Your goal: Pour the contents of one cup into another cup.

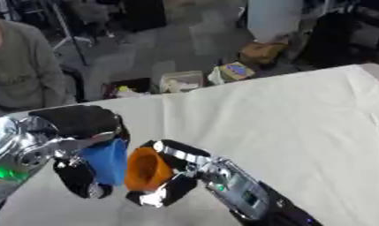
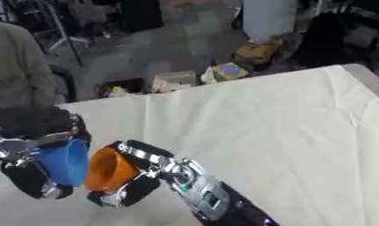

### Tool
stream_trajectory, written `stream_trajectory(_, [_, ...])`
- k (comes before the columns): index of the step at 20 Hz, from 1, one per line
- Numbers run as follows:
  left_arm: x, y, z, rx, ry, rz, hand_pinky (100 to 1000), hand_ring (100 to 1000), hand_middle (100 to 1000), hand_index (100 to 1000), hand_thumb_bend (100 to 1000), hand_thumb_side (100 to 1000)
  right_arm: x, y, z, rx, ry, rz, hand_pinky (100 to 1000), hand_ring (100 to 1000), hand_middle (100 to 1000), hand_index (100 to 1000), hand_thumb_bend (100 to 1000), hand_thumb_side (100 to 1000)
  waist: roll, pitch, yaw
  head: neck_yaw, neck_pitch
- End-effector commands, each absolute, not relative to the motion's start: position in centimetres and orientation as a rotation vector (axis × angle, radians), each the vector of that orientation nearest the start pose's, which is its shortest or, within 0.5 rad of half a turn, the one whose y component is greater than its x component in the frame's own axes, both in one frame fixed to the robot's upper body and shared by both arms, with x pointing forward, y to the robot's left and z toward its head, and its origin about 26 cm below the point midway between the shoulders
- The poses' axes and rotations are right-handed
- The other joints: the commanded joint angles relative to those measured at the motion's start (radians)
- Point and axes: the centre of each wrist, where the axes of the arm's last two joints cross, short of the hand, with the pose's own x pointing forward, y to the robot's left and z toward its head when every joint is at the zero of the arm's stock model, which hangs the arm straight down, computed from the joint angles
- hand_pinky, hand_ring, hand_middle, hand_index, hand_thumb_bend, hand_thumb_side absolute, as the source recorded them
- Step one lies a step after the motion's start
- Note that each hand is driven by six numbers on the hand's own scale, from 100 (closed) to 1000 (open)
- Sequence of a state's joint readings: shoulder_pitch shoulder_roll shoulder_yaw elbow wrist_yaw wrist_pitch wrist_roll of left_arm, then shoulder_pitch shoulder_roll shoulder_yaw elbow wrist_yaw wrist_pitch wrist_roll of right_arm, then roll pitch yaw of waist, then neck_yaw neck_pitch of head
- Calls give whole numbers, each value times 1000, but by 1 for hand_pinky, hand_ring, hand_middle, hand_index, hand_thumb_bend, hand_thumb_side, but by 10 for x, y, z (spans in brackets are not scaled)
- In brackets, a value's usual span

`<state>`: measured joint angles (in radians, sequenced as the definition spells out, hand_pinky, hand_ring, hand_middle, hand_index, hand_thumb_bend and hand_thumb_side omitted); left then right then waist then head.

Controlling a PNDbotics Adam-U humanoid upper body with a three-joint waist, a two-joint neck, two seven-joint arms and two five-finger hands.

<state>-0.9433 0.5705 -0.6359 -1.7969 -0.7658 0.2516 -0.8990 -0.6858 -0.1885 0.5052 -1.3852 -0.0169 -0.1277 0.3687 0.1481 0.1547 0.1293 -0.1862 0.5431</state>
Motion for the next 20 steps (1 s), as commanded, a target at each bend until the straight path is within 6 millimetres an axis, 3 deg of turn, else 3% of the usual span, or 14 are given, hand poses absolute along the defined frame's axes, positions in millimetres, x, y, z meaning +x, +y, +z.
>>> stream_trajectory(1, [331, 124, 284, 821, -1292, -2059, 242, 223, 233, 469, 319, 100, 382, -95, 141, 466, -1904, 1216, 356, 402, 369, 581, 219, 100, -4, -14, 2, -1, -10])
stream_trajectory(9, [320, 130, 292, 824, -1385, -1969, 230, 208, 210, 462, 353, 100, 383, -96, 139, 453, -1901, 1208, 354, 401, 368, 580, 224, 100, -9, -11, 5, -6, -14])
stream_trajectory(15, [296, 147, 303, 791, -1605, -1727, 206, 182, 173, 446, 406, 100, 388, -103, 130, 396, -1886, 1204, 359, 408, 370, 579, 271, 136, -21, -7, 10, -9, -15])
stream_trajectory(20, [298, 162, 296, 730, -1738, -1501, 195, 168, 149, 433, 448, 100, 398, -116, 116, 266, -1884, 1229, 378, 471, 385, 588, 327, 158, -39, -4, 15, -16, -15])
